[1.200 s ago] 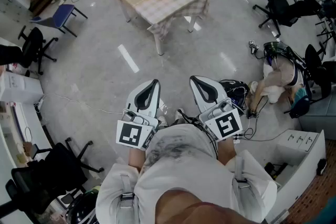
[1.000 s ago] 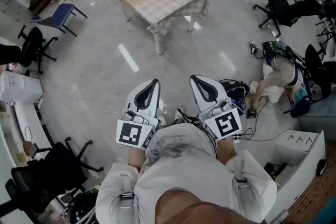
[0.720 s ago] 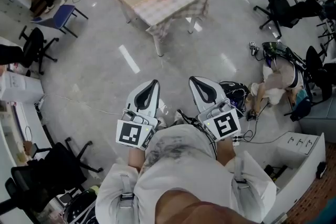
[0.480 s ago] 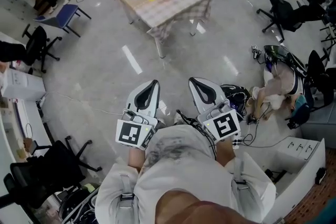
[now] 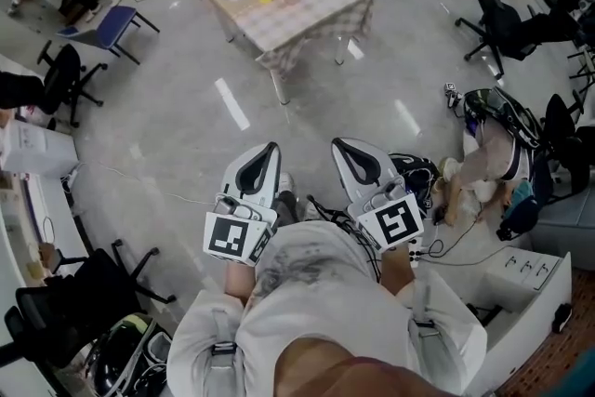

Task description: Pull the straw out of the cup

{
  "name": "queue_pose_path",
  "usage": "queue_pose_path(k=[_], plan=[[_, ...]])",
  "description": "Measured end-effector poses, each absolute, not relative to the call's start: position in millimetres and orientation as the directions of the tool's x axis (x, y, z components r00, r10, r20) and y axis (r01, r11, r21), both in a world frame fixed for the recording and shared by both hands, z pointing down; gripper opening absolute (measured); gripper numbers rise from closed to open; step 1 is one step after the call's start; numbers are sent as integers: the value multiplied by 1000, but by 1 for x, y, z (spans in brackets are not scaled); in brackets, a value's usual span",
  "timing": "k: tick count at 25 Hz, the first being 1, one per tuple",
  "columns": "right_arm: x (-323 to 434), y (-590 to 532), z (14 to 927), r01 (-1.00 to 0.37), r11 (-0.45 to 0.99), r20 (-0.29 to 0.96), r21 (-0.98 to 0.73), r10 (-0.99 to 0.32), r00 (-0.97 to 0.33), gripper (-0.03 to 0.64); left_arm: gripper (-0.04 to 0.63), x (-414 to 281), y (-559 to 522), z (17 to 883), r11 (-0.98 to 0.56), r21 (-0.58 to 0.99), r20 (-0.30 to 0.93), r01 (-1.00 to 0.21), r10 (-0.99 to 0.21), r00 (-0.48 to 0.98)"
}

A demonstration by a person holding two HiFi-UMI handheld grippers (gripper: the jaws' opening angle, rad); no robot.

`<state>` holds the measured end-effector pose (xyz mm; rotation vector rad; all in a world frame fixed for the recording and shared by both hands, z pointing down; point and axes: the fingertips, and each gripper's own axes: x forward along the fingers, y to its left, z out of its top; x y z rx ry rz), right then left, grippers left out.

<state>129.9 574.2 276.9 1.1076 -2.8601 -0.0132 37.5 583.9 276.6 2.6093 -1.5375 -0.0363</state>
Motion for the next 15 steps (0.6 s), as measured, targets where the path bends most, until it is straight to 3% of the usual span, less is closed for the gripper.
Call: queue_pose_path(k=[15], plan=[[96, 485, 280, -694, 718, 96, 55, -696, -712, 9, 5, 8, 492, 281, -521, 109, 44, -847, -848, 528]])
